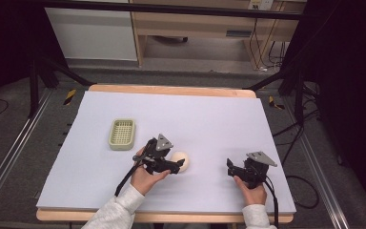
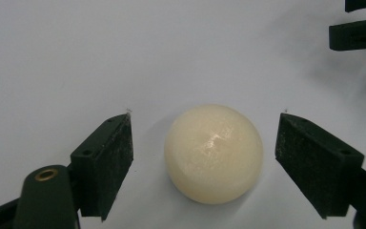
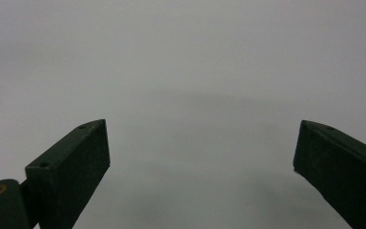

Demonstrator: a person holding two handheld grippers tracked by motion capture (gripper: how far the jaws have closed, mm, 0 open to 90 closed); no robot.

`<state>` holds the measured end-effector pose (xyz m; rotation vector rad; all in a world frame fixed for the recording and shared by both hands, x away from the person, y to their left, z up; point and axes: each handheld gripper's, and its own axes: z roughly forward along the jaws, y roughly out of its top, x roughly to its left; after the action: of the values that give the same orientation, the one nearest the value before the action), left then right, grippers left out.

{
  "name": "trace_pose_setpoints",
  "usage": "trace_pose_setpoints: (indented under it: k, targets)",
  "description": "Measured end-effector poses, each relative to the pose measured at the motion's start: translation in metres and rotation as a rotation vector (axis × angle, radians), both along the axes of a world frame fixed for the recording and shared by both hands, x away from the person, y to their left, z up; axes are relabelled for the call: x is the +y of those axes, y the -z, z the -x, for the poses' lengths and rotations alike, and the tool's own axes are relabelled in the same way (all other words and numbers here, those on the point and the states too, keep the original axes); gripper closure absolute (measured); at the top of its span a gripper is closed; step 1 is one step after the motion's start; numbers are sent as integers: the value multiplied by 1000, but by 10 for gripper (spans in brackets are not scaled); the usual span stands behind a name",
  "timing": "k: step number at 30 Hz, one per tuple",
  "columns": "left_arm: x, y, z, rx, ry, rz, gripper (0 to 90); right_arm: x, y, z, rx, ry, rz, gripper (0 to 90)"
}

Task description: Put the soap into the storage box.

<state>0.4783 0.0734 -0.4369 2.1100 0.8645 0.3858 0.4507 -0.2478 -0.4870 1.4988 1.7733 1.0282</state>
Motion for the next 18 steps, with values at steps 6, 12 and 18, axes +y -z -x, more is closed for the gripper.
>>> trace_pose_setpoints:
  k: [6,12,18]
  targets:
    - [-5,3,-1,13,5,-17,189,0,0,0,0,-1,1,53]
    - [-8,7,-3,28,14,-44,183,0,0,0,3,0,-1,50]
    - [-11,9,-4,36,20,-50,184,0,0,0,4,0,-2,51]
